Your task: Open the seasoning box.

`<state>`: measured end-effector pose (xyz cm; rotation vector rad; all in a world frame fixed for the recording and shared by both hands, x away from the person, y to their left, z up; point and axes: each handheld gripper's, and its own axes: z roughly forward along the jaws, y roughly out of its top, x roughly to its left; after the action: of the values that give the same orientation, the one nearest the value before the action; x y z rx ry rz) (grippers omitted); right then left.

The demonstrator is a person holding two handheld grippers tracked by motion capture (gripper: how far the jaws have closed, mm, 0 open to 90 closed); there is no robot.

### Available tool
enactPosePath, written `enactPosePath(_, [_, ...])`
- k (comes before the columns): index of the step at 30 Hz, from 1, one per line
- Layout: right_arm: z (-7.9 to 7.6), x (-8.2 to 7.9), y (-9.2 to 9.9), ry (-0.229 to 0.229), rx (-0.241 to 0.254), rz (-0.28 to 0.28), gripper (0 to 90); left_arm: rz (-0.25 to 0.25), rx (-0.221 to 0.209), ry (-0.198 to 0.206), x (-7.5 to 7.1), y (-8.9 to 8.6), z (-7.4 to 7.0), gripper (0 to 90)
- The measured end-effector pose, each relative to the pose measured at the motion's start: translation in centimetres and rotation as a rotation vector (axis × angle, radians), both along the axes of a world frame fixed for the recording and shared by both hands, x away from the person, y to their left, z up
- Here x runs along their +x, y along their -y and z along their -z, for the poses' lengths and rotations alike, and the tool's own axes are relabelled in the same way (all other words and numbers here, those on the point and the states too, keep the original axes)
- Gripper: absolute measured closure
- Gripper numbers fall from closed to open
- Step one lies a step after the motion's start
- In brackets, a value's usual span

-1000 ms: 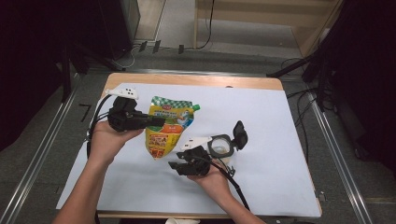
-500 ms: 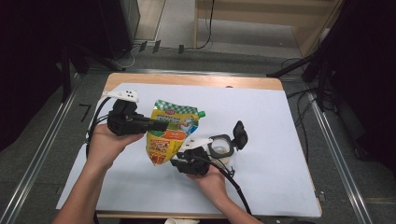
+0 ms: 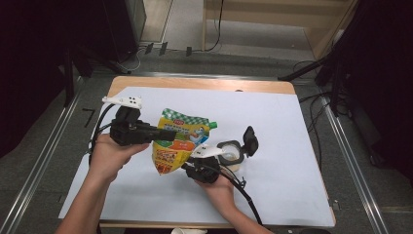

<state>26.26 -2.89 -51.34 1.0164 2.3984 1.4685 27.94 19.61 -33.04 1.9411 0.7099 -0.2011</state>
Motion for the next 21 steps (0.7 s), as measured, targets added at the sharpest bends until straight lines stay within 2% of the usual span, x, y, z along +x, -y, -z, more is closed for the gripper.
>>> enactPosePath(2, [0.1, -0.1, -0.1, 0.017, -0.004, 0.003, 69.9, 0.002, -0.04, -0.018, 0.0, -0.4, -0.1, 90.0])
enactPosePath(4, [0.3, -0.2, -0.2, 0.028, -0.008, 0.004, 69.6, -0.004, -0.062, -0.029, 0.0, -0.6, -0.1, 90.0])
enactPosePath(6, [0.2, -0.6, -0.3, 0.054, 0.02, -0.006, 69.3, -0.011, -0.066, -0.05, 0.3, -0.7, 0.6, 90.0])
enactPosePath(8, [0.1, -0.7, -0.3, 0.069, 0.015, -0.01, 69.6, -0.016, -0.072, -0.058, 0.4, -0.7, 0.8, 90.0])
enactPosePath(11, [-0.2, -1.1, -0.6, 0.096, 0.036, -0.057, 69.1, -0.035, -0.068, -0.072, 0.9, -0.6, 1.6, 90.0])
enactPosePath(12, [-0.6, -1.6, -0.9, 0.132, 0.004, -0.068, 68.3, -0.053, -0.073, -0.064, 1.0, -0.4, 1.9, 90.0])
enactPosePath(13, [-0.6, -1.6, -0.9, 0.132, 0.004, -0.068, 68.3, -0.053, -0.073, -0.064, 1.0, -0.4, 1.9, 90.0])
enactPosePath(14, [-0.9, -2.0, -1.1, 0.171, -0.014, -0.083, 63.7, -0.084, -0.046, -0.033, 1.0, 0.0, 2.0, 90.0])
enactPosePath(15, [-0.9, -2.0, -1.1, 0.171, -0.014, -0.083, 63.7, -0.084, -0.046, -0.033, 1.0, 0.0, 2.0, 90.0])
enactPosePath(17, [-1.0, -2.2, -1.2, 0.17, -0.027, -0.094, 63.2, -0.085, -0.027, -0.006, 0.8, 0.5, 2.1, 90.0])
enactPosePath(18, [-1.2, -2.5, -1.3, 0.177, -0.031, -0.102, 62.7, -0.089, 0.02, 0.018, 0.7, 1.3, 2.3, 88.2])
enactPosePath(19, [-1.2, -2.5, -1.3, 0.177, -0.031, -0.102, 62.7, -0.089, 0.02, 0.018, 0.7, 1.3, 2.3, 86.7])
enactPosePath(20, [-1.5, -2.9, -1.4, 0.187, -0.033, -0.119, 62.4, -0.09, 0.052, 0.033, 0.6, 1.7, 2.5, 84.8])
enactPosePath(21, [-1.5, -2.9, -1.4, 0.187, -0.033, -0.119, 62.4, -0.088, 0.067, 0.042, 0.6, 2.1, 2.6, 84.1])
